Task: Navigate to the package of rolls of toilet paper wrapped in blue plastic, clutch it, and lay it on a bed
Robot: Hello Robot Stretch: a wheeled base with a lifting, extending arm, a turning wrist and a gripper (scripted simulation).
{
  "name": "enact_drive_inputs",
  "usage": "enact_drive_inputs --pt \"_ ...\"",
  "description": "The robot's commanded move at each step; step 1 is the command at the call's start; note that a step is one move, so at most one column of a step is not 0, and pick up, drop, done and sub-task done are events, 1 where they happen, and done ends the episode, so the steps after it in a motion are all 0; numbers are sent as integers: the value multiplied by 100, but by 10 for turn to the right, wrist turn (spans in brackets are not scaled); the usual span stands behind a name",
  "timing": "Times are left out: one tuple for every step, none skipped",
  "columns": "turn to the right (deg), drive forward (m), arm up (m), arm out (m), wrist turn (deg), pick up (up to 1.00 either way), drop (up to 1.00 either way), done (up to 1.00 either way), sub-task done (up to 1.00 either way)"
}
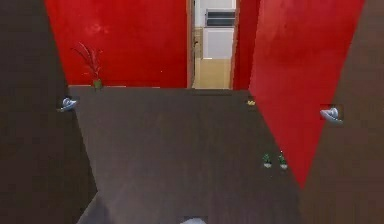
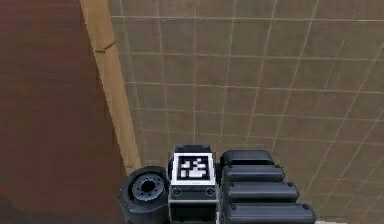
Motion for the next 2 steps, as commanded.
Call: enact_drive_inputs --pt "-120 0 0 0 0 0 0 0 0" --pt "0 100 0 0 0 0 0 0 0"
